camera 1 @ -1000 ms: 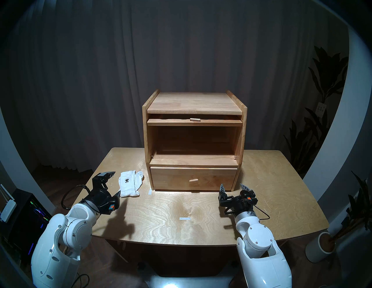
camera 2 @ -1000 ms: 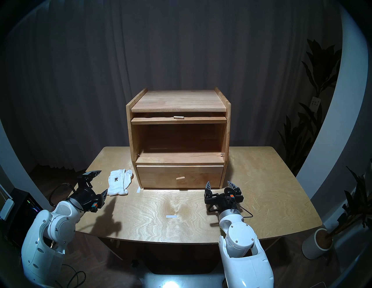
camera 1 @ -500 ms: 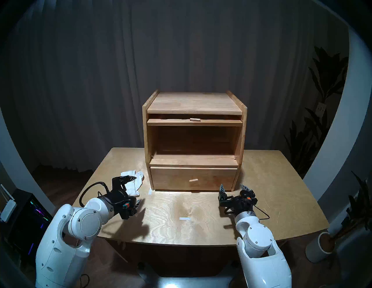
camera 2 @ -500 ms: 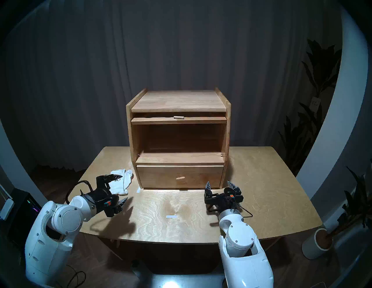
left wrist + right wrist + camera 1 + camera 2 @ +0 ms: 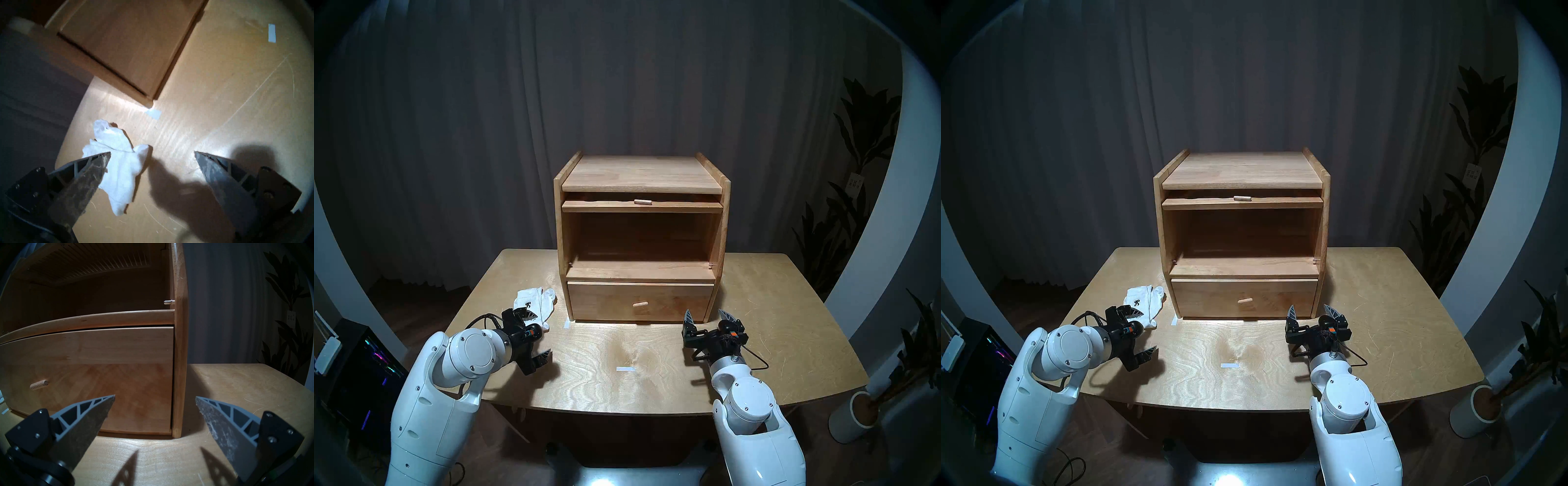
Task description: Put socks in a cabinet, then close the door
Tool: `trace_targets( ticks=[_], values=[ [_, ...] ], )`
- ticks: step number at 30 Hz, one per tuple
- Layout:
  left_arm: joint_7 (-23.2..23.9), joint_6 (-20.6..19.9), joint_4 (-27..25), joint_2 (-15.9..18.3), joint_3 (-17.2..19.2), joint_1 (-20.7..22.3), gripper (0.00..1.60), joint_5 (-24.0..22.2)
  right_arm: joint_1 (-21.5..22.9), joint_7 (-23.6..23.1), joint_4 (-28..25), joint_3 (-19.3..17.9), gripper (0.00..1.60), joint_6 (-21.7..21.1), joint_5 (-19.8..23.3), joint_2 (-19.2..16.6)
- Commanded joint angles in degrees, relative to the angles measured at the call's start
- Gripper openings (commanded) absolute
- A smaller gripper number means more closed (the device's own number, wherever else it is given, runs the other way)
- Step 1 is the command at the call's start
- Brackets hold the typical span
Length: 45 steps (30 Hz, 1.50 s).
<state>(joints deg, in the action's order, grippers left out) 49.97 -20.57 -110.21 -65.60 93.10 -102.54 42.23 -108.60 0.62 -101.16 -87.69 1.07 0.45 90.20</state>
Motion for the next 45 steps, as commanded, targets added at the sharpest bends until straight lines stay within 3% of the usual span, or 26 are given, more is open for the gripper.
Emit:
trace_targets(
  ticks=[1,4,5,9,15,20,25,26,27,28,33,38,41,42,43,45],
  values=[
    [0.78,-6.86,1.64,1.7,-3.43,6.41,1.6,7.66,-0.02,0.07,-1.93,-0.06,1.6,0.45,0.0,0.02],
    [2.26,-9.72,4.24,3.0,-7.17,10.17,1.6,12.05,-0.14,0.07,-2.11,-0.06,1.6,0.41,0.0,0.02],
    [1.01,-9.62,3.3,2.97,-7.06,8.57,1.6,12.83,-0.16,0.07,-2.15,-0.06,1.6,0.39,0.0,0.02],
    [3.09,-11.37,6.82,4.08,-10.69,12.3,1.6,17.95,-0.28,0.08,-2.33,-0.06,1.6,0.33,-0.01,0.03],
    [5.96,-13.65,11.93,3.17,-13.31,16.72,1.6,20.45,-0.39,0.09,-2.5,-0.06,1.6,0.24,-0.01,0.03],
    [6.39,-15.2,15.17,1.85,-13.84,18.74,1.6,21.15,-0.43,0.1,-2.57,-0.06,1.6,0.2,-0.02,0.03],
    [9.46,-21.25,17.87,-2.88,-9.77,20.81,1.6,17.01,-0.36,0.08,-2.46,-0.06,1.6,0.25,-0.01,0.03],
    [9.46,-21.19,18.26,-3.42,-9.21,21.13,1.41,16.1,-0.37,0.08,-2.47,-0.06,1.6,0.24,-0.01,0.03],
    [9.68,-22.54,18.84,-4.67,-8.2,21.56,0.8,15.09,-0.35,0.08,-2.43,-0.06,1.6,0.26,-0.01,0.03],
    [9.81,-23.0,19.75,-5.22,-7.89,22.12,0.0,14.56,-0.36,0.08,-2.46,-0.06,1.6,0.25,-0.01,0.03],
    [7.8,-24.15,24.01,-8.61,-4.63,21.32,0.0,9.64,-0.32,0.07,-2.38,-0.06,1.6,0.27,-0.01,0.03],
    [6.32,-24.45,24.85,-11.69,-1.58,19.58,0.0,5.12,-0.22,0.06,-2.21,-0.06,1.6,0.29,0.0,0.02],
    [5.78,-24.94,22.57,-12.37,-0.06,18.28,0.0,0.7,-0.16,0.05,-2.1,-0.06,1.6,0.29,0.0,0.02],
    [5.33,-24.28,21.26,-14.94,1.75,17.56,0.0,0.36,-0.13,0.05,-2.05,-0.06,1.6,0.29,0.0,0.02],
    [5.67,-25.19,20.42,-13.6,1.29,17.31,0.0,-2.3,-0.11,0.04,-2.0,-0.06,1.6,0.29,0.0,0.02],
    [5.23,-26.2,17.82,-15.56,3.73,16.84,0.0,-5.48,-0.03,0.03,-1.82,-0.05,1.6,0.27,0.0,0.01]
  ],
)
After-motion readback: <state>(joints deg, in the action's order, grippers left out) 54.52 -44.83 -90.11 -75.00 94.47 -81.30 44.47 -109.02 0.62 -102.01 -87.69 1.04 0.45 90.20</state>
